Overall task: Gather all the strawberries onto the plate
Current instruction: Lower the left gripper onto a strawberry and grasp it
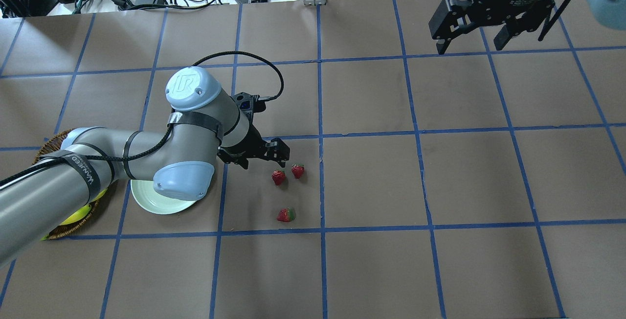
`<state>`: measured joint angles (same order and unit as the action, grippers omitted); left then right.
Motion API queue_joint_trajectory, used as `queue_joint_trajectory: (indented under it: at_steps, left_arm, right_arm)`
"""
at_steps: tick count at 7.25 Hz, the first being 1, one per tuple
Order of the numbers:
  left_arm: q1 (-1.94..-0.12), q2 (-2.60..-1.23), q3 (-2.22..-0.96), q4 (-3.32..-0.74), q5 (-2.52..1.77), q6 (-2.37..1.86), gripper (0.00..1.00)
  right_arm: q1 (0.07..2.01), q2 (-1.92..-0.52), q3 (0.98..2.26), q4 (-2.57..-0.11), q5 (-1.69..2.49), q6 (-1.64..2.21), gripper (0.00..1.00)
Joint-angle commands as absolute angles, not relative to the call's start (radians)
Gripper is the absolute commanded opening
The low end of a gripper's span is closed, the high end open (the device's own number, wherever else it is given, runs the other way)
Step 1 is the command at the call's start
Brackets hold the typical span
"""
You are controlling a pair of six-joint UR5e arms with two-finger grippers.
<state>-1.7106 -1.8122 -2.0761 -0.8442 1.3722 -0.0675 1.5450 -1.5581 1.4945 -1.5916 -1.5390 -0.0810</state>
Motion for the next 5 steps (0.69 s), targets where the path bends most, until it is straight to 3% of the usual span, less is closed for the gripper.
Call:
queue_joint_trajectory:
  at_steps: [1,2,3,5]
  left_arm:
    - [-1.721,-1.854,-2.080,-0.836,1.371,-0.067,0.97]
    - [-1.721,-1.865,-2.080,-0.836,1.368,-0.067,0.92]
    - [-1.721,-1.874,-2.080,-0.836,1.367,-0.066,0.71]
    - [-1.721,-1.876,-2.088,-0.844,1.365,-0.067,0.42]
  right_arm:
    - [1.548,-1.571,1.496,-1.588,-1.557,-0.072,1.00]
    - [1.548,-1.572,1.493,-1.591,-1.557,-0.028,1.00]
    - [1.548,-1.578,1.496,-1.589,-1.557,0.035,1.00]
    - [1.548,-1.578,1.496,-1.591,-1.552,0.044,1.00]
